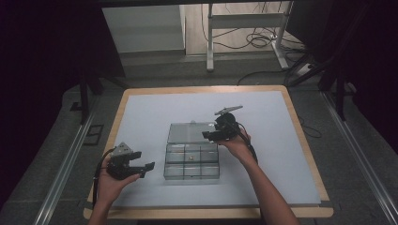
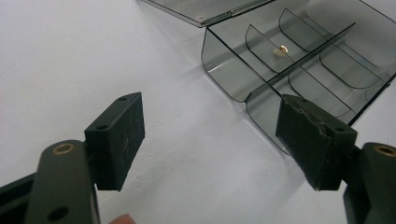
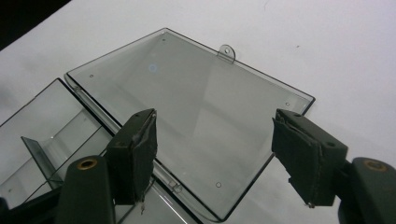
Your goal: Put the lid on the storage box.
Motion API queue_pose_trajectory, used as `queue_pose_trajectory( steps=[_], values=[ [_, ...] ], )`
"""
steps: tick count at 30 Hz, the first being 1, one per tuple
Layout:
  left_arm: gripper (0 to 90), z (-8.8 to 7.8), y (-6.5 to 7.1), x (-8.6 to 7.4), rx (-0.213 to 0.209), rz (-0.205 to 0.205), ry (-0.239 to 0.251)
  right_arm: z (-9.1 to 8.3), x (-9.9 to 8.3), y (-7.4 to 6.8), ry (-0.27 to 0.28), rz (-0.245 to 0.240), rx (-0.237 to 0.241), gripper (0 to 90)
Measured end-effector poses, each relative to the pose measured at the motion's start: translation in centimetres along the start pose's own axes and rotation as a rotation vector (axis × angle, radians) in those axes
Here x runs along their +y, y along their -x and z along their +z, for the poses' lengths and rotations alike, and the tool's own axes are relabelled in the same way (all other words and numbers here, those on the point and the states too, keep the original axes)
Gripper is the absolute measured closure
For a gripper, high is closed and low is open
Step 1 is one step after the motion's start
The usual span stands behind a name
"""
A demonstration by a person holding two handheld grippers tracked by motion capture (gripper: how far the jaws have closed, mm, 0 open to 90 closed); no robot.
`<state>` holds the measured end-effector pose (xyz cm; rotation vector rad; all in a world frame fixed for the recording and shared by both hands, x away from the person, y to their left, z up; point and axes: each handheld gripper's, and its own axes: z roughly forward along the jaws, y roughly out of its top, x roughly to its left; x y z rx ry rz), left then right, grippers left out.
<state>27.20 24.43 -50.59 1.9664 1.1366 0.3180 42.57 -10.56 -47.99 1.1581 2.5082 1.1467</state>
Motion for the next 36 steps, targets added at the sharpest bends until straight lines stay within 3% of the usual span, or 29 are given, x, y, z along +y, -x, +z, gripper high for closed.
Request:
queue_pose_trajectory(
  steps=[17, 36],
  values=[
    [24.4, 0.1, -0.1, 0.0, -0.002, 0.005, -0.003, 1.6, -0.2, 1.4, -0.05, 0.043, -0.005, 30.5],
    [24.4, 0.1, 0.0, 0.0, -0.001, 0.003, -0.003, 2.1, -0.5, 1.8, -0.084, 0.069, -0.001, 29.3]
  ],
)
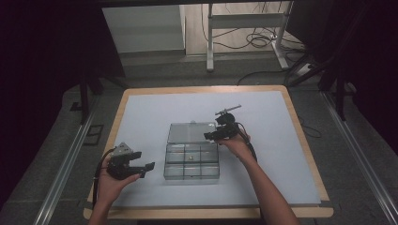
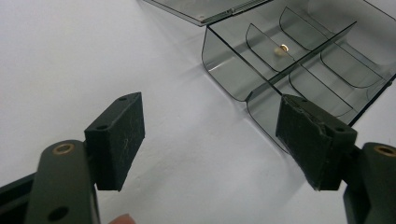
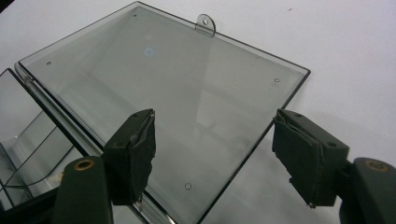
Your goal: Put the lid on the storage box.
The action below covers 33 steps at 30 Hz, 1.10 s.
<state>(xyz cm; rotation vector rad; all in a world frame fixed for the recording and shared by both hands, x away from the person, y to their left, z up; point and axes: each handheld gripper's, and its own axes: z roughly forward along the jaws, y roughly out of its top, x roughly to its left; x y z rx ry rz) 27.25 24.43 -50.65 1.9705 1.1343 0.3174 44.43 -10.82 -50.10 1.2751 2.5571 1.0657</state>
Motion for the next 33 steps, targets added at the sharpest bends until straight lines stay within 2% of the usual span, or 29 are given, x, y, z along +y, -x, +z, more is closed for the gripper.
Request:
queue_pose_trajectory(
  steps=[14, 17, 20, 27, 33],
  values=[
    [24.4, 0.0, 0.0, 0.0, 0.0, 0.0, 0.001, 0.2, -0.2, 0.5, -0.035, 0.07, 0.055, 26.2],
    [24.4, 0.0, 0.0, 0.0, -0.011, 0.001, 0.002, 0.3, -0.3, 0.5, -0.042, 0.088, 0.068, 25.2],
    [24.4, -0.1, 0.2, 0.1, 0.013, 0.008, -0.003, 0.3, -0.3, 0.7, -0.049, 0.109, 0.082, 24.8],
    [24.4, -0.1, 0.1, 0.1, 0.001, 0.009, 0.003, 0.6, -0.4, 1.4, -0.062, 0.156, 0.126, 24.2],
    [24.4, -0.1, 0.1, 0.1, -0.003, 0.009, 0.001, 0.7, -0.4, 1.6, -0.061, 0.16, 0.146, 24.4]
  ],
)
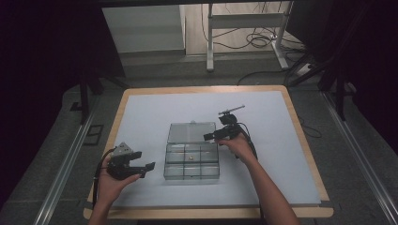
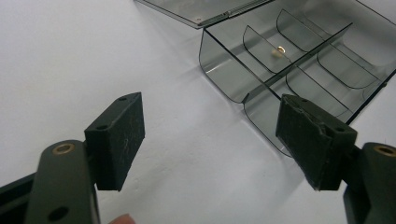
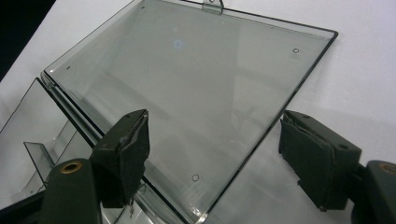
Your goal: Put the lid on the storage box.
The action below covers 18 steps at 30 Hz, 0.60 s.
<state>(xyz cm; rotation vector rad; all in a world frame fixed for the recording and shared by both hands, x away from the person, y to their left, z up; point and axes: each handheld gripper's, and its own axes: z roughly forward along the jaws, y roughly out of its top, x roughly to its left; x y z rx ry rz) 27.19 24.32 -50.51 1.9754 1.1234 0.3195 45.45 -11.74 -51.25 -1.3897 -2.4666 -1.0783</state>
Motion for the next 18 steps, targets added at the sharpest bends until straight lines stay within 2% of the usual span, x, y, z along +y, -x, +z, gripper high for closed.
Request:
queue_pose_trajectory(
  steps=[5, 18],
  values=[
    [24.4, 0.0, 0.01, -0.01, 0.001, -0.004, 0.001, 0.07, -0.02, 0.29, -0.001, 0.011, 0.028, 26.4],
    [24.4, 0.03, 0.01, 0.0, 0.0, 0.001, -0.001, 0.01, -0.24, 0.42, 0.015, 0.019, 0.049, 30.9]
  ],
)
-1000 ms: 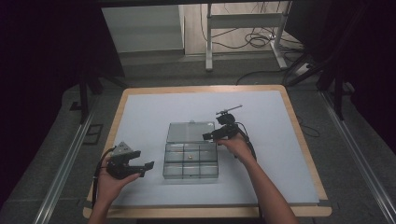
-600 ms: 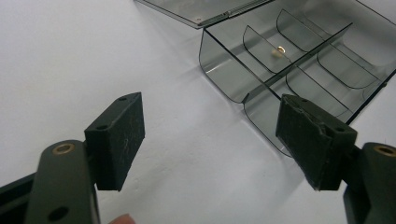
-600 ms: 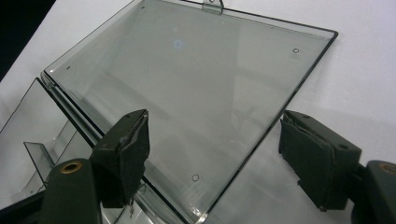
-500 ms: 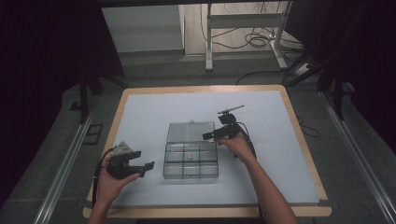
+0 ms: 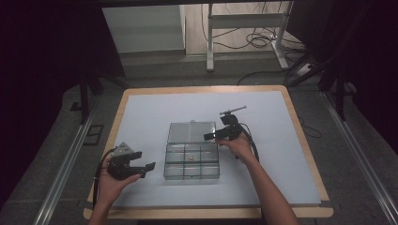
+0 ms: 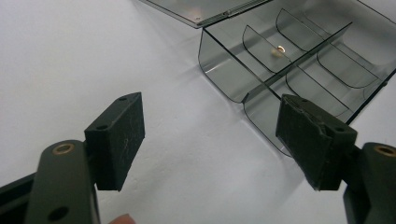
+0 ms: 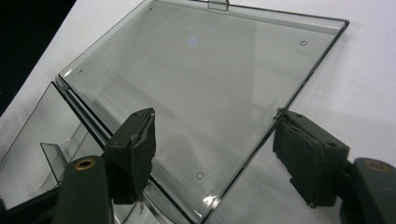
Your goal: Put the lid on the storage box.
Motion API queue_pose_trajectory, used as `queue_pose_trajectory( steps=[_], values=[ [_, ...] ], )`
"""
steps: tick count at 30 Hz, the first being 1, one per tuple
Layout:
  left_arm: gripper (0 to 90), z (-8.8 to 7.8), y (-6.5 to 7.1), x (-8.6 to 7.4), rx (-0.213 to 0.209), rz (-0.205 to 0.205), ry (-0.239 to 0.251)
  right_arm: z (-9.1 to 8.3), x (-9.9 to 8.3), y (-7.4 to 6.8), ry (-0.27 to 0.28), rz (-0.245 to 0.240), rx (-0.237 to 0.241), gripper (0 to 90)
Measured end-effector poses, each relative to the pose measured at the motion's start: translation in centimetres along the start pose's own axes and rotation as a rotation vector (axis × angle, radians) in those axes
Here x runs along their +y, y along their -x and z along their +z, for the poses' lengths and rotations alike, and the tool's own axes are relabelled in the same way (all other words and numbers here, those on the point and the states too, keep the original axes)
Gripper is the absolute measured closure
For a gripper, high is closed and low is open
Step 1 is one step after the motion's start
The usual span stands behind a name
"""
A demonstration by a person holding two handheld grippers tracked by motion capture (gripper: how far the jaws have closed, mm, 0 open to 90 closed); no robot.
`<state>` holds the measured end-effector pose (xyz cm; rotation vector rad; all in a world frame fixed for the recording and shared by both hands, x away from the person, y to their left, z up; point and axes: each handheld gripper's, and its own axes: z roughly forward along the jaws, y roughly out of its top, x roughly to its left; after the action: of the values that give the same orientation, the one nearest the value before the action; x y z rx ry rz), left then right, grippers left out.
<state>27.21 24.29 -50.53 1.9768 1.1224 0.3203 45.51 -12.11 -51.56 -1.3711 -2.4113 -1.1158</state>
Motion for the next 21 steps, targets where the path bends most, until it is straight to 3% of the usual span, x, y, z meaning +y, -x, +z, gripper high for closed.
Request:
queue_pose_trajectory(
  steps=[21],
  values=[
    [24.4, 0.05, 0.09, 0.01, -0.001, 0.002, 0.0, -0.47, -0.67, -0.46, 0.075, -0.036, 0.001, 40.2]
  ],
)
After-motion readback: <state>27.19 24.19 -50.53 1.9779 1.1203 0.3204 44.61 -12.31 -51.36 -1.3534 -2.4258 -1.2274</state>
